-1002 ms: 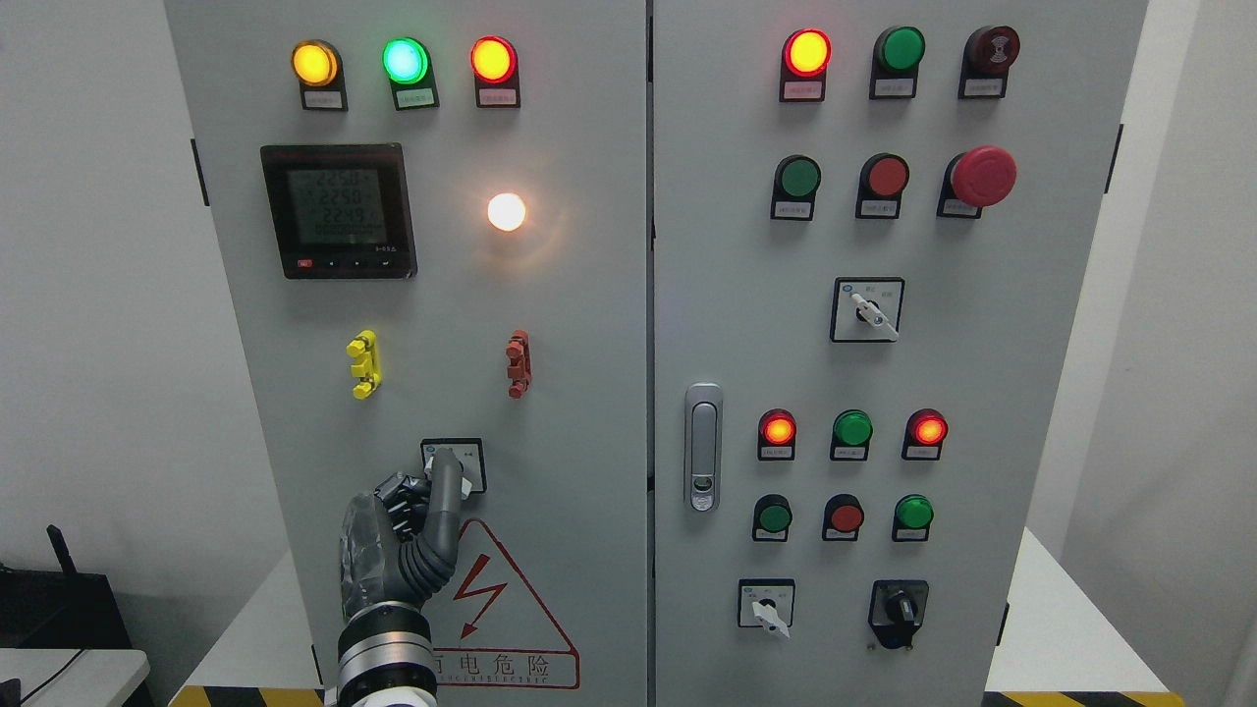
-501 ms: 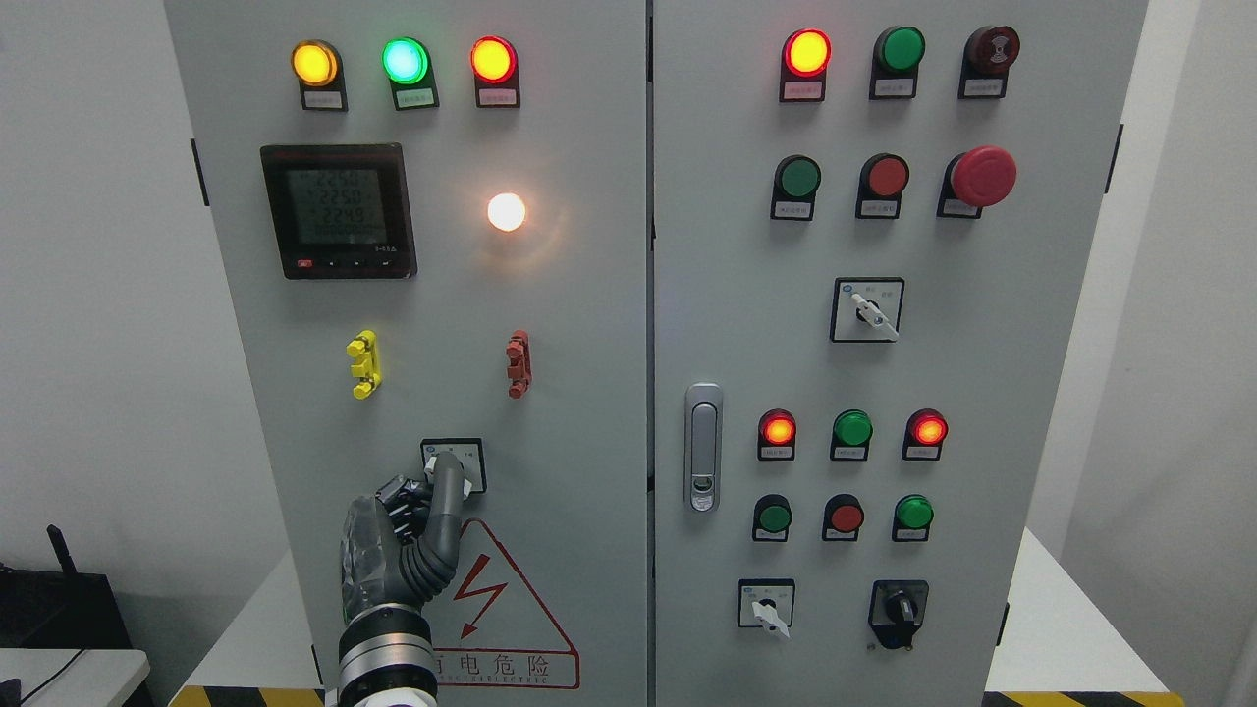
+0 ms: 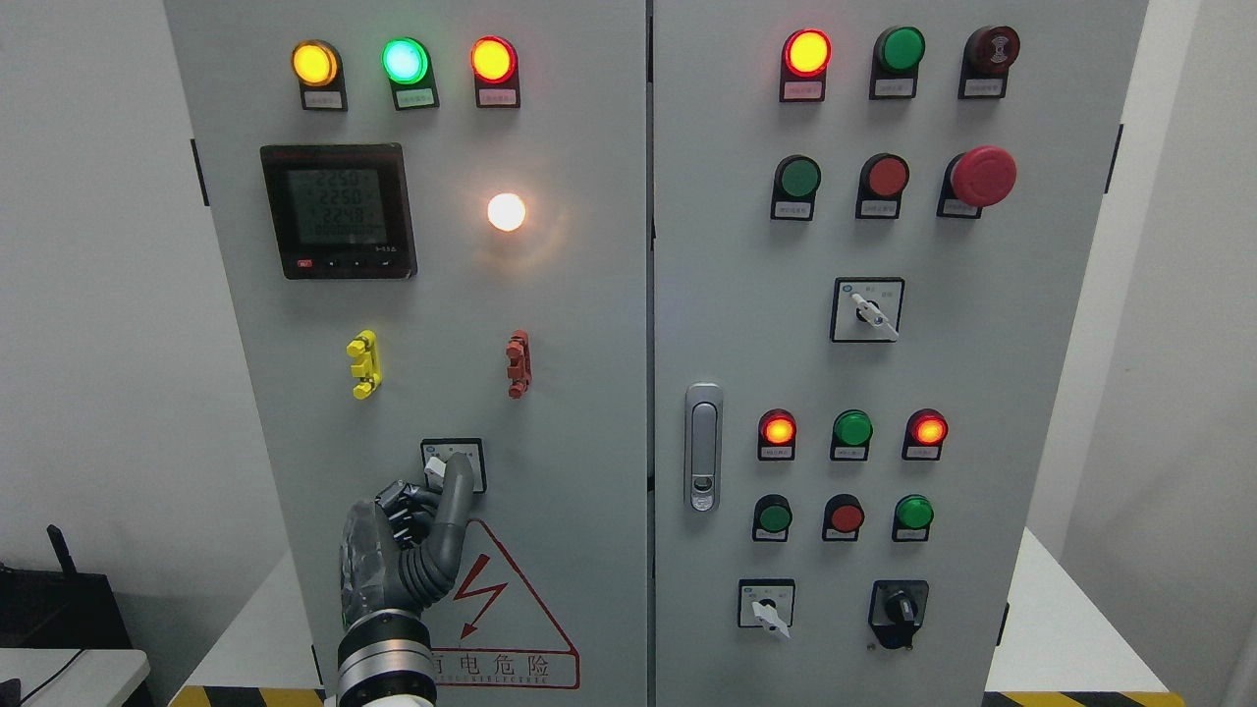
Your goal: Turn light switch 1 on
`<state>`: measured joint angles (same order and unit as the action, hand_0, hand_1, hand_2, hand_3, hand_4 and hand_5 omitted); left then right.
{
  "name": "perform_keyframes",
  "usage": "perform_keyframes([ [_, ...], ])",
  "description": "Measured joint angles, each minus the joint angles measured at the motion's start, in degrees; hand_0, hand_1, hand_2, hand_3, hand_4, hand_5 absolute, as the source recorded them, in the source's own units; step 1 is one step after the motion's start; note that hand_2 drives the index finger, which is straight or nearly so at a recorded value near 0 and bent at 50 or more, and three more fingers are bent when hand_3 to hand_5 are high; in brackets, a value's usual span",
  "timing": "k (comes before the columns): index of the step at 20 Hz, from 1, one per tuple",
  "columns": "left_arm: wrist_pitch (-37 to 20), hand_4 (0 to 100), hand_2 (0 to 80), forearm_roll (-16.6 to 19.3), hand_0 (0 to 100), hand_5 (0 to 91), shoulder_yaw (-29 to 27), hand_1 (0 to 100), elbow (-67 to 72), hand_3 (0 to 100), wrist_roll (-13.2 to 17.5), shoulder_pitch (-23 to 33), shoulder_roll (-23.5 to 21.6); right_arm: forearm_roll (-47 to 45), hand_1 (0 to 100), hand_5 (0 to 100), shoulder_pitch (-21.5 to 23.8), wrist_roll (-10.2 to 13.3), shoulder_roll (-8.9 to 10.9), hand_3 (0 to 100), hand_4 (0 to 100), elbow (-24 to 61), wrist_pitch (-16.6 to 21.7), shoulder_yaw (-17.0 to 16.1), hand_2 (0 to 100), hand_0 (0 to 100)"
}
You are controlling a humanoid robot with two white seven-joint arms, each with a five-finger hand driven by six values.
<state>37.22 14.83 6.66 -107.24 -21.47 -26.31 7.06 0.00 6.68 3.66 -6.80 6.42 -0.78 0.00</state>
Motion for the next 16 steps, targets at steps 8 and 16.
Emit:
perform_keyframes([
  [8,-8.2,95,66.9,0.2,0,85.2,0.2,34,-2.9,97,1.8,7.9,-0.1,0.0,39,0,0.0,0.0,0.0,0,0,0.0,0.0,0.0,0,12],
  [16,-38.8,90,57.3,0.0,0,61.7,-3.8,24,-3.5,85,12.0,23.7,-1.0,0.0,39,0,0.0,0.0,0.0,0,0,0.0,0.0,0.0,0,12],
])
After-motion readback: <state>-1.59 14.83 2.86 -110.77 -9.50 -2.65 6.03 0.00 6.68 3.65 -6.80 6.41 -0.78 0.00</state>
